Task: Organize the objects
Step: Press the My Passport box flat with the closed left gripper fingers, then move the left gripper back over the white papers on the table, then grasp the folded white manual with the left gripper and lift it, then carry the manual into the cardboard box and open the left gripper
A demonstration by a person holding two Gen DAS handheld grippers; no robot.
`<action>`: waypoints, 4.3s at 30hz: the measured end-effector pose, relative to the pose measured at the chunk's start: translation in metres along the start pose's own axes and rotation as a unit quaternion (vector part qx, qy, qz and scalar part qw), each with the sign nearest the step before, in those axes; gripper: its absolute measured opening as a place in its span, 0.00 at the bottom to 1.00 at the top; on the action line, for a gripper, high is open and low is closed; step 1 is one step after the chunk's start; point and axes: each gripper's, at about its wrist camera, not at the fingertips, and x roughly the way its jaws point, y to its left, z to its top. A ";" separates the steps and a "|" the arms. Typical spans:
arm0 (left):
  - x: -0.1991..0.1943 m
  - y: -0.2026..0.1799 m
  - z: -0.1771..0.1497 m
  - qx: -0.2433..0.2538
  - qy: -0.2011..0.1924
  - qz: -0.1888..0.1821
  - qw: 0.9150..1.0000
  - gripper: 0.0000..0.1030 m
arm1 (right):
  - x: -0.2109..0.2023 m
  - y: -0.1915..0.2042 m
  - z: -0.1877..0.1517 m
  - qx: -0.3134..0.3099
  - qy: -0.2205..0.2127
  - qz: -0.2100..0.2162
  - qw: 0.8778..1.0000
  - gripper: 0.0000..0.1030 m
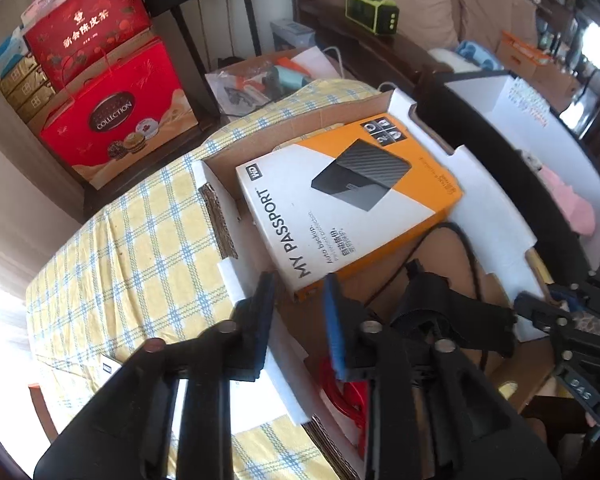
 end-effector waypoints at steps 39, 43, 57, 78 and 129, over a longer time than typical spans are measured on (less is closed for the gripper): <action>-0.061 0.166 -0.143 -0.195 -0.017 0.025 0.980 0.78 | 0.002 0.004 -0.001 0.005 -0.005 -0.020 1.000 0.14; -0.045 0.176 -0.158 -0.217 -0.004 -0.016 0.976 0.78 | 0.002 0.004 -0.001 0.002 -0.006 -0.022 1.000 0.14; -0.003 0.161 -0.144 -0.145 0.003 0.005 0.989 0.91 | 0.004 0.006 -0.001 0.007 -0.003 -0.023 1.000 0.14; 0.010 0.149 -0.129 -0.076 0.009 -0.006 0.997 0.73 | 0.002 0.008 -0.003 0.006 -0.001 -0.022 1.000 0.15; -0.053 0.011 -0.043 -0.053 -0.070 -0.110 0.990 0.30 | 0.012 0.021 0.004 -0.044 -0.012 -0.026 0.999 0.14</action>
